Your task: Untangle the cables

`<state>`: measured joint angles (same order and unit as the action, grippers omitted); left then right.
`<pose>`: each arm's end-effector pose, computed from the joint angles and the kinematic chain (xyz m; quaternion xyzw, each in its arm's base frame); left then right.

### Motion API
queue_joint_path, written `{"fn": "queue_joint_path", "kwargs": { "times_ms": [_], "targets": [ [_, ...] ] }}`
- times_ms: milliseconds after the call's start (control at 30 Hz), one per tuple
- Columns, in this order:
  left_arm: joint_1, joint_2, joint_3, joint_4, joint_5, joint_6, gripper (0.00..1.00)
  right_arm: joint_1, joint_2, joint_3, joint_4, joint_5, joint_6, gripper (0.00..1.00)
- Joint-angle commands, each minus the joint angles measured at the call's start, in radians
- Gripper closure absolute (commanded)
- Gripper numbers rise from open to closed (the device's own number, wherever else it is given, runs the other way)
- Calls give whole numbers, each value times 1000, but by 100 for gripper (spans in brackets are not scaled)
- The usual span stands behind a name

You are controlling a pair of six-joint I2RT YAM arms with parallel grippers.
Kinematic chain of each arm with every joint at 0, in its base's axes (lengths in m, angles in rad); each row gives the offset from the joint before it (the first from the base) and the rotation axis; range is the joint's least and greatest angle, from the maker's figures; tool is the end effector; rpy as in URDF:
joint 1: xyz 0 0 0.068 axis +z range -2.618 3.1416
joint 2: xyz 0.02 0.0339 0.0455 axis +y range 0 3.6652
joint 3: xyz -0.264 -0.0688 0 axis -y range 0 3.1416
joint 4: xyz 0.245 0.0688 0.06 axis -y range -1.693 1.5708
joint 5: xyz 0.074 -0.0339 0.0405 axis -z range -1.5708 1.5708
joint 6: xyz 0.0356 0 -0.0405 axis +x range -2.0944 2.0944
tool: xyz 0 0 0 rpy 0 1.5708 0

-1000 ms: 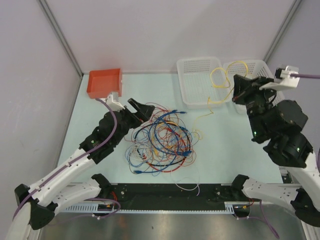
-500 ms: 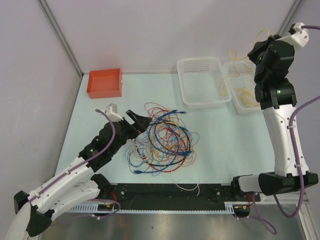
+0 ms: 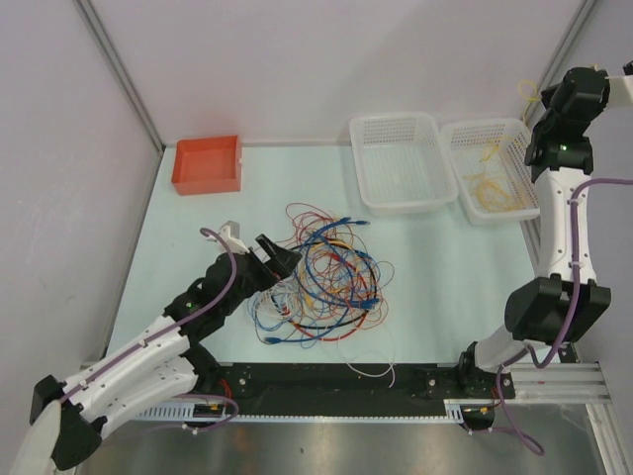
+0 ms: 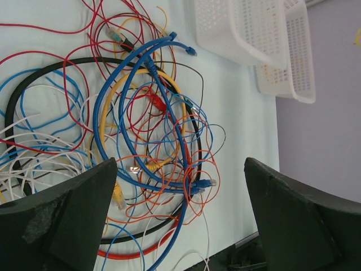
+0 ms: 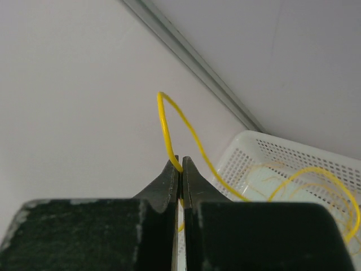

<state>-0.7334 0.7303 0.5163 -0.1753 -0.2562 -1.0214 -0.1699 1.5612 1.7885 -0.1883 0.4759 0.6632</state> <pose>0.1366 -0.1110 0.2551 -0.1886 0.8050 -0.3570 0.4347 0.3404 -0.0750 0.4953 0.4279 0.5473 0.0126 0.7191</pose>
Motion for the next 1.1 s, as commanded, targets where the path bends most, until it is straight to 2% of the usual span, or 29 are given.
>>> {"fn": "queue_joint_path", "kwargs": {
  "times_ms": [0,200,233,333,433,533,600,700,800,900,933,1033,1067],
  "targets": [
    [0,29,-28,34,21,-25,0,-13,51,-3,62,-20,16,100],
    [2,95,-38,48,64,-49,0,-28,163,-63,72,-68,-5,100],
    [0,112,-39,49,67,-52,1,-28,181,-58,41,-92,-1,88],
    [2,133,-41,59,78,-51,0,-37,261,3,-92,-123,57,31],
    [0,136,-32,54,84,-45,0,-37,290,37,-190,-126,107,12],
    [0,139,-15,36,74,-40,0,-39,260,3,-223,-190,185,1],
    [0,138,4,22,60,-29,0,-39,234,-26,-238,-233,259,0],
    [0,121,37,-10,37,4,0,-17,136,-164,-180,-331,297,0],
    [0,80,65,-38,-14,55,0,67,-10,-308,-93,-404,227,0],
    [0,43,70,-58,-64,72,0,246,-127,-444,-11,-427,97,1],
    [0,15,70,-72,-72,73,0,330,-145,-475,-7,-436,37,2],
    [6,-25,74,-139,-89,76,1,446,-211,-592,-19,-451,-42,3],
    [6,-31,77,-162,-95,70,0,524,-237,-621,-19,-456,-59,4]
  ]
}}
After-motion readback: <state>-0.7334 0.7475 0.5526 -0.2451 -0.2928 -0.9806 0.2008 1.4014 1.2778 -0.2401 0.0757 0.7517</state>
